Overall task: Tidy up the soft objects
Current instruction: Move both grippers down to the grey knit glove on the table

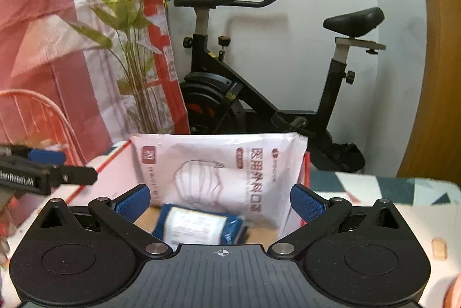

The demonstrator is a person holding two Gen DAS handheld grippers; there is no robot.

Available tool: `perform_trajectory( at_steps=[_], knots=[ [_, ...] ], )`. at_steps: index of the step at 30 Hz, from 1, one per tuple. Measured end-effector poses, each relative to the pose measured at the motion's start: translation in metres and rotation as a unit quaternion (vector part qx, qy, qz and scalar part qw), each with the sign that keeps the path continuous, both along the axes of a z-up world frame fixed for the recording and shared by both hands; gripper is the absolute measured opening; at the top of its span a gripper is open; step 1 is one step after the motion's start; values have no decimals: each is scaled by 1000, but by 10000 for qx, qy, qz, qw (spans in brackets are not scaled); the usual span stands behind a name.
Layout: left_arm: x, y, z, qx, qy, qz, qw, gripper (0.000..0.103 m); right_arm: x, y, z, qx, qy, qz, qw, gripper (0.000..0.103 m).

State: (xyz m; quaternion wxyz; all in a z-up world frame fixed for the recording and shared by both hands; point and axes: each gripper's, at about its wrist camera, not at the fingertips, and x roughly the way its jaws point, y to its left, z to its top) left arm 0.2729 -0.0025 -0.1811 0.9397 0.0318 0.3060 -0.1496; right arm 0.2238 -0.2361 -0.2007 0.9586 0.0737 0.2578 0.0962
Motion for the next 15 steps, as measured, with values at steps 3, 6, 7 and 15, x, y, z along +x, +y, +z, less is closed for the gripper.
perform_trajectory(
  at_steps=[3, 6, 7, 15],
  knots=[
    [-19, 2, -3, 58, 7, 29, 10000, 103, -14, 4, -3, 70, 45, -119, 9999, 103],
    [-38, 6, -9, 101, 41, 90, 9999, 103, -30, 8, -8, 52, -30, -219, 9997, 103],
    [-45, 8, -11, 98, 32, 115, 9999, 103, -35, 9, -10, 72, -73, -251, 9996, 103],
    [-86, 16, -41, 535, 230, 221, 9981, 103, -71, 22, -37, -26, 86, -149, 9998, 103]
  ],
)
